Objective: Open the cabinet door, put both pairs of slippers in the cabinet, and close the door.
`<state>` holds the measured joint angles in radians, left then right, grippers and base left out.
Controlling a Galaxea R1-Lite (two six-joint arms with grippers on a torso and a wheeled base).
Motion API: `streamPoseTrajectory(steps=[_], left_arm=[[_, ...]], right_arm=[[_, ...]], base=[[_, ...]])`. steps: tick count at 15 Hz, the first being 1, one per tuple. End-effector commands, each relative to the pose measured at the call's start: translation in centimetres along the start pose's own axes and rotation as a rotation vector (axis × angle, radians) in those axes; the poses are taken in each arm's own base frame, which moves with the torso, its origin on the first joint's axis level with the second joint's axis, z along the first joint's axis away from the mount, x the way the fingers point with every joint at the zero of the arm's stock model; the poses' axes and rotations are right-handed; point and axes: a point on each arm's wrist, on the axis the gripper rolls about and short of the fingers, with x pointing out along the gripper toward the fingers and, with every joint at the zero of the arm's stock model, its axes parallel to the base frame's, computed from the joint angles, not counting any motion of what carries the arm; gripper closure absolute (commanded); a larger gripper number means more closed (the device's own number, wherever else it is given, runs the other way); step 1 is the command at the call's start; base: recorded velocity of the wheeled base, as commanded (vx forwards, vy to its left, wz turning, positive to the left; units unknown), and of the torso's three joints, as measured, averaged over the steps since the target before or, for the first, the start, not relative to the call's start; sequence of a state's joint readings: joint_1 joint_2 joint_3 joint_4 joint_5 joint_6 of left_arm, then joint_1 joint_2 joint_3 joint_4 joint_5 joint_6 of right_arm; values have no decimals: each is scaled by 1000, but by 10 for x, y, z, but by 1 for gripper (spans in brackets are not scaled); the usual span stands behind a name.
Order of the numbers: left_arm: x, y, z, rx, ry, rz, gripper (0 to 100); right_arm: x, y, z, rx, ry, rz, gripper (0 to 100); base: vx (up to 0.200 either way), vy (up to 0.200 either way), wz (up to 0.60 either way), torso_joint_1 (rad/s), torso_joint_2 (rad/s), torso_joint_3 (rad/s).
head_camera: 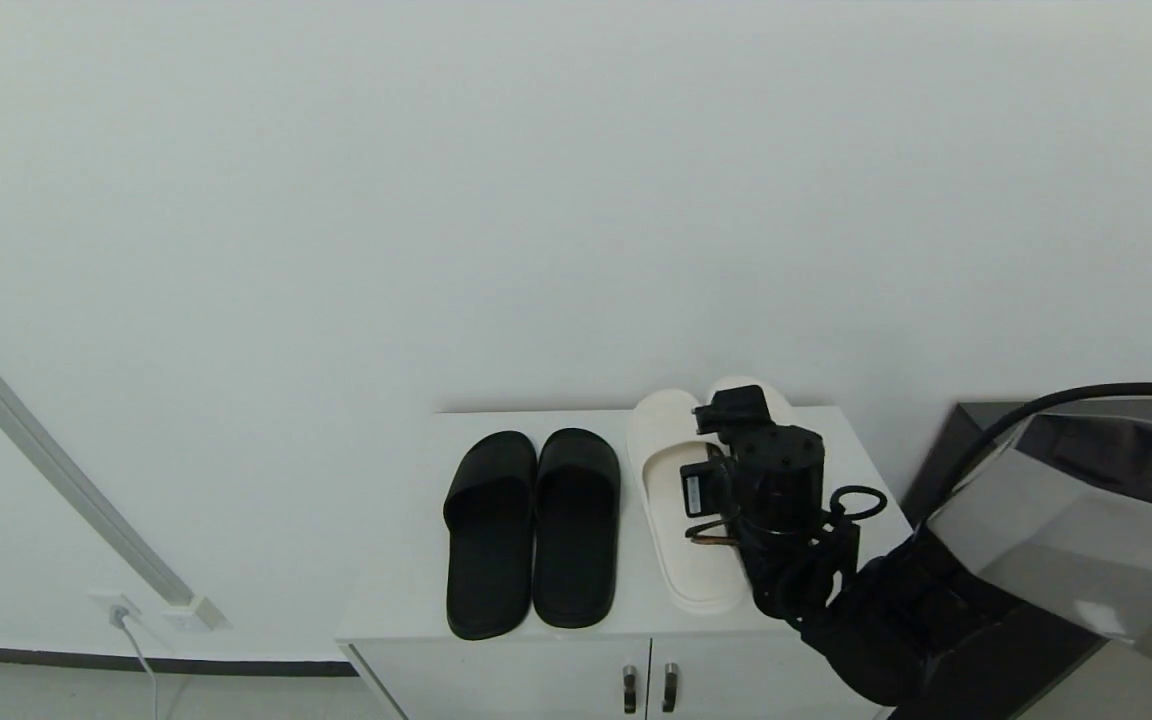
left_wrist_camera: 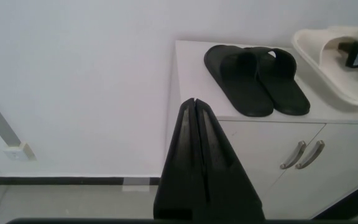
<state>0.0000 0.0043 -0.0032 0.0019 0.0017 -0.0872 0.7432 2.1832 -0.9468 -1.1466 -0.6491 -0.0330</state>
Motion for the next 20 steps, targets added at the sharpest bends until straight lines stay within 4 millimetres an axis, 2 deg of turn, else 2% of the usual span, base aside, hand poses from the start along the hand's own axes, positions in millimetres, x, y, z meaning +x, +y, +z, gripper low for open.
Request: streamPoseTrajectory(steps=[1, 3, 5, 8, 10, 14, 20], left_arm=[[0, 0, 0, -2, -2, 3, 100], [0, 0, 0, -3, -2, 3, 100], [0, 0, 0, -5, -2, 4, 100], [0, 0, 0, 0, -2, 4, 100], [0, 0, 0, 0, -2, 4, 100], [0, 0, 0, 0, -2, 4, 100], [0, 0, 0, 0, -2, 3, 100]], right_arm=[[-25, -22, 38, 11, -66, 71, 100], [-52, -36, 48, -19, -23, 213, 100], [-69, -39, 56, 4, 25, 327, 100], [-108, -56, 72, 72, 200, 625, 100], [-117, -62, 76, 72, 238, 672, 100], [-119, -64, 70, 64, 255, 671, 100], [-119, -64, 66, 53, 266, 669, 100]], base=[[0, 0, 0, 0, 0, 0], [0, 0, 0, 0, 0, 0], [0, 0, 0, 0, 0, 0], [0, 0, 0, 0, 0, 0], [0, 0, 0, 0, 0, 0], [0, 0, 0, 0, 0, 0], [-200, 0, 0, 2, 2, 5]])
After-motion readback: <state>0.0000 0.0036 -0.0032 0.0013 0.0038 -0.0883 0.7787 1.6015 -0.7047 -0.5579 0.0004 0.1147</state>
